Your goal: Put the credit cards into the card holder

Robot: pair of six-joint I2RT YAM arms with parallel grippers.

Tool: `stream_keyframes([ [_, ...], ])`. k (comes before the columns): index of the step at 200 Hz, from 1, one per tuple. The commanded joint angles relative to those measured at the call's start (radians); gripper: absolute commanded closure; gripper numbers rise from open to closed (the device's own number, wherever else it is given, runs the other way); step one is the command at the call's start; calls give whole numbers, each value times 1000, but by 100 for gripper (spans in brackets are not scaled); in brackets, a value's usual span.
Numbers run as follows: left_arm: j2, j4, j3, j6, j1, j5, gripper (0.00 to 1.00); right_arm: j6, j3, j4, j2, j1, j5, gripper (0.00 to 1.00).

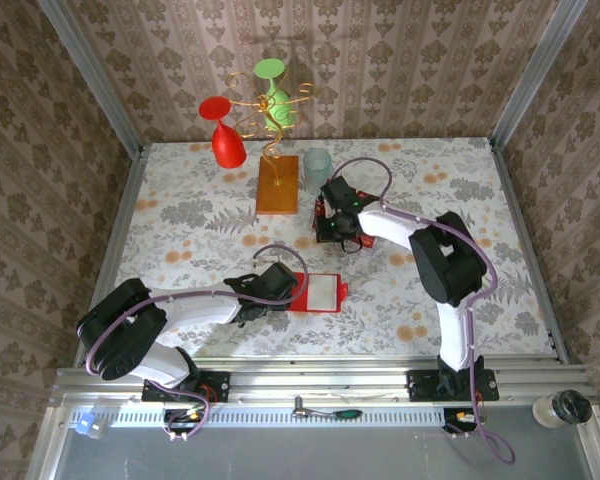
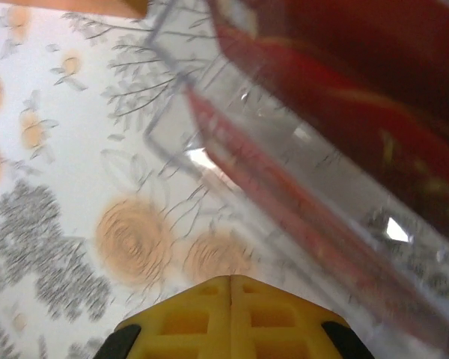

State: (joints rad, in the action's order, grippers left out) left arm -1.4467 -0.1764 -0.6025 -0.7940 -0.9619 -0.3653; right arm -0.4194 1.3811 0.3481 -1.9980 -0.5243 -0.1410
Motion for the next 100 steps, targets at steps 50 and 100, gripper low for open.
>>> stream_keyframes([
  [50, 14, -14, 10, -36, -14, -35, 32, -141, -309, -6, 365, -135, -70, 64],
  [100, 43, -27, 1, -33, -15, -37, 32, -252, -464, -140, 397, -201, -88, 81],
])
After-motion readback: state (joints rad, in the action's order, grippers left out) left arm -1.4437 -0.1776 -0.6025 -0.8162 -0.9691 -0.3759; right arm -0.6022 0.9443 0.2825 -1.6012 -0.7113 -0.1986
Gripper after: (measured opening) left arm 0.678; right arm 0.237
